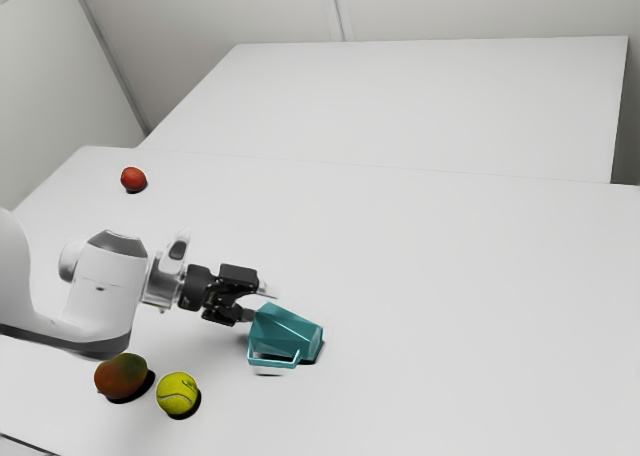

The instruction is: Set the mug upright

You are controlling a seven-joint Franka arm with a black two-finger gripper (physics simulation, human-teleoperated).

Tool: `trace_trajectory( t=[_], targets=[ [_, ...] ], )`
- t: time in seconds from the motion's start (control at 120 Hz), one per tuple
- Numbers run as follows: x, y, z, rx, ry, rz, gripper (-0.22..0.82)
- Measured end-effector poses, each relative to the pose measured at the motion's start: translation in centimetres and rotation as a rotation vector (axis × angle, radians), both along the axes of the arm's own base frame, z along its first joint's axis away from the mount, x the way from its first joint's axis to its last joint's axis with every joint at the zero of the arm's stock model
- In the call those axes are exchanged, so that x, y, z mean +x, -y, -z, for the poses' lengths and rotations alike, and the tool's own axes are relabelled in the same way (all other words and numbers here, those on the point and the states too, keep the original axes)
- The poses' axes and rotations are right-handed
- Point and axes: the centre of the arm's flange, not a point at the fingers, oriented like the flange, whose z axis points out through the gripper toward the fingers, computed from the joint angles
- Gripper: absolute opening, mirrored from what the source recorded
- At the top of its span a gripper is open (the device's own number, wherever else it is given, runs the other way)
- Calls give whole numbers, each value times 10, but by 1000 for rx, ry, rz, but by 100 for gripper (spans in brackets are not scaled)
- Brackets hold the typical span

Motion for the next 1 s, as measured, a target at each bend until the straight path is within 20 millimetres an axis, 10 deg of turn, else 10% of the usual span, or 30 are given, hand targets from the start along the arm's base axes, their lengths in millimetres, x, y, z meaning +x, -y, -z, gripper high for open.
trace_trajectory(
  t=[0.592, 1.0],
  targets=[
    [-4, 15, 11, -36, 8, 83, 56],
    [-3, 15, 9, -38, 12, 84, 0]
  ],
)
